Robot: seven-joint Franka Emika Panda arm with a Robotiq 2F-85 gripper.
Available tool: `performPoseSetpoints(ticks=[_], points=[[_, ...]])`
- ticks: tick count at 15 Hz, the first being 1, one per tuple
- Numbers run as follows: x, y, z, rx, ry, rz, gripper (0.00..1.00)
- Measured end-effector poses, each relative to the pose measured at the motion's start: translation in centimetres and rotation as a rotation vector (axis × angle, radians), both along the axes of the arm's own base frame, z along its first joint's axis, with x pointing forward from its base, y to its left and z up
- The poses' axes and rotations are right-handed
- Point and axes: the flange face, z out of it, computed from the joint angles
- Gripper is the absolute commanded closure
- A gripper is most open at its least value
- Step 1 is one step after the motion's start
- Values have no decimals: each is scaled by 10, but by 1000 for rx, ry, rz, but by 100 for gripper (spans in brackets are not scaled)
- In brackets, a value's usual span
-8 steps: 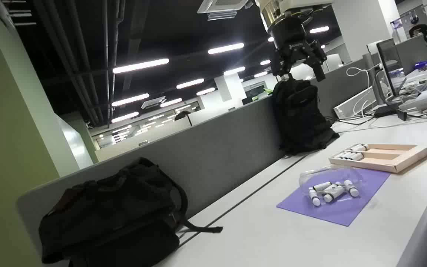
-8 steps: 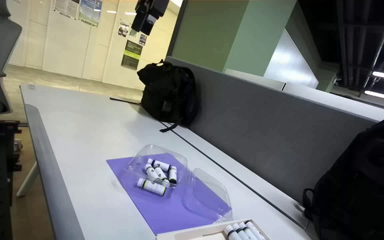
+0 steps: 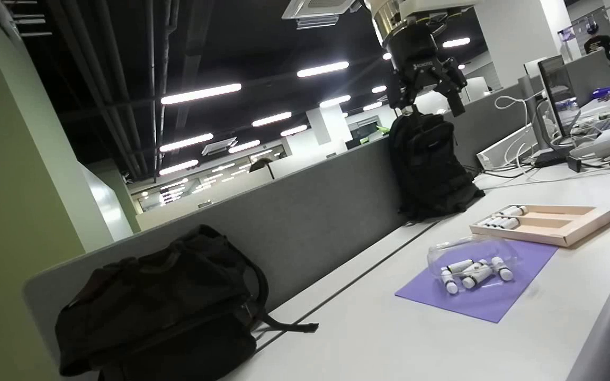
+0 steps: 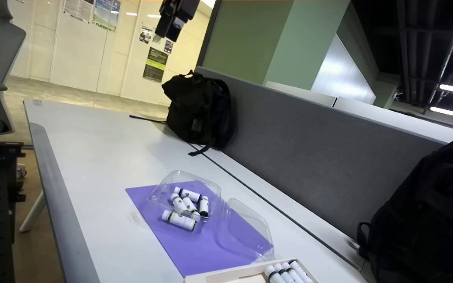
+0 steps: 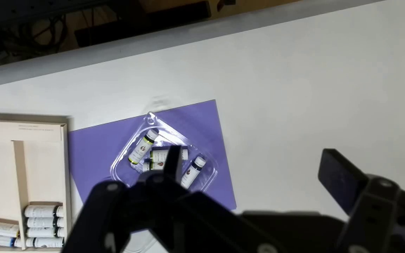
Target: Take 2 bottles from the clear bowl and place them on the table
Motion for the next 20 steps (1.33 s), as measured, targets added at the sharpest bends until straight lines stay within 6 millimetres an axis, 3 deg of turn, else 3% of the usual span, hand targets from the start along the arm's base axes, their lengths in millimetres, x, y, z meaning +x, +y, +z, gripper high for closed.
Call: performPoseSetpoints(ticks=[3, 5, 13, 16, 20], points=[[4, -4, -5, -4, -5, -8, 0], [16, -18, -23, -23, -16, -35, 0], [72, -95, -143, -140, -37, -178, 0], [79, -106, -182, -137, -27, -270, 0], [82, -104, -222, -151, -22, -356, 0]])
